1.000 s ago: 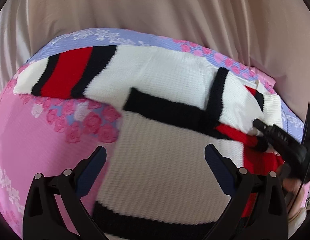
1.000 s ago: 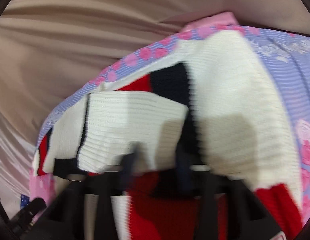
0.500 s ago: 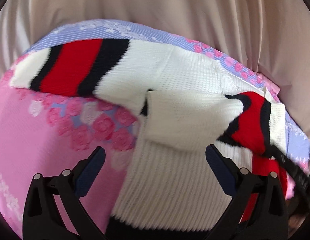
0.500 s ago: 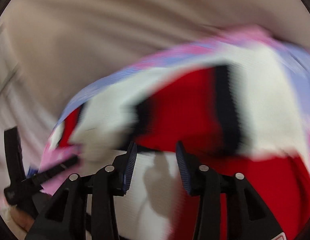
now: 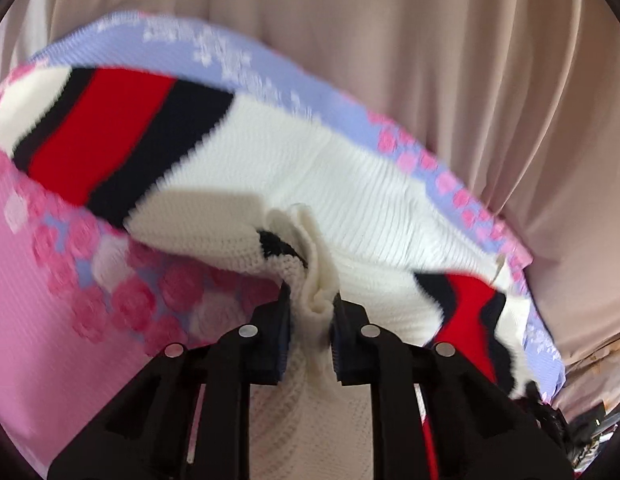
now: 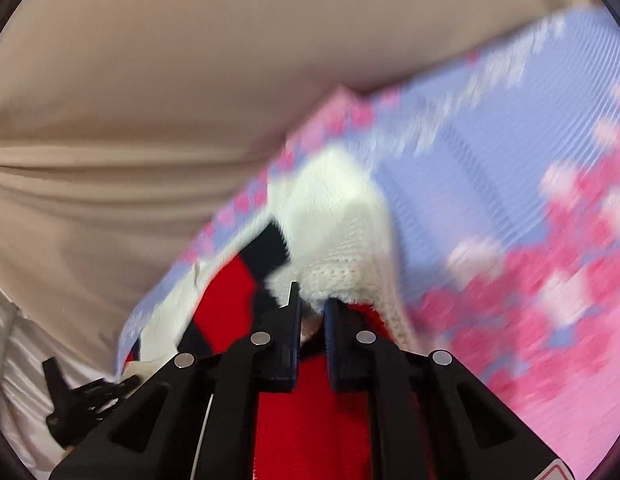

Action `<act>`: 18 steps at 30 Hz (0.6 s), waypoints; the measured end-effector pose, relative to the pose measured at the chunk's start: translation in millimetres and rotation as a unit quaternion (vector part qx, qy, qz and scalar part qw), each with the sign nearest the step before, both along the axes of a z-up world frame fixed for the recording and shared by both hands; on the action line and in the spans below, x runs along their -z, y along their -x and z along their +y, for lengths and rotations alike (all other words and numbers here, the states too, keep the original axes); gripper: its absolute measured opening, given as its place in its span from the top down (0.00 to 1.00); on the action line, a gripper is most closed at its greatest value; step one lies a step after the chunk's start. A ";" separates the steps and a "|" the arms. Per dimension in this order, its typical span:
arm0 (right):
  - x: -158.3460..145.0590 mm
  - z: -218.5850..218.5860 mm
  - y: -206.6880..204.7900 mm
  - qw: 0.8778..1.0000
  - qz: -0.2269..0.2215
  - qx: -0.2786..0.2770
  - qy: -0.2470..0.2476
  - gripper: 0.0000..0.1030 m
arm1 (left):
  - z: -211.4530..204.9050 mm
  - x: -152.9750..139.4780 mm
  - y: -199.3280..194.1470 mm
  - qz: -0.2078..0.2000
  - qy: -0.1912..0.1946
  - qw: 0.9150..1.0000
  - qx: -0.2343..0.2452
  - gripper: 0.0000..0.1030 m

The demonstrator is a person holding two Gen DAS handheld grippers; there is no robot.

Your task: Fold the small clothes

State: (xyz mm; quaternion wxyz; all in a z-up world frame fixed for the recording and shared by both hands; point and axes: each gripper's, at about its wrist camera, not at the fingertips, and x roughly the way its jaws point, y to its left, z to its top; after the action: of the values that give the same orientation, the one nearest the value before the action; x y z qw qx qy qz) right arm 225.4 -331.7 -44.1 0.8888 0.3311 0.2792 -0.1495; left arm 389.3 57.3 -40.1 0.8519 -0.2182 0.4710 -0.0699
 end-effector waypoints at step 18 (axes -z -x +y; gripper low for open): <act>16.6 43.1 38.3 0.984 0.132 -0.010 0.116 0.65 | -19.7 21.7 -2.7 -0.001 -0.077 0.997 0.018 0.36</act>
State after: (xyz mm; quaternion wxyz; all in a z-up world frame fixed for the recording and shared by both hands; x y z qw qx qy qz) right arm 187.1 -288.6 -60.6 0.8780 0.2009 0.3778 -0.2145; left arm 392.0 37.6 -61.8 0.8650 -0.1440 0.4781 -0.0487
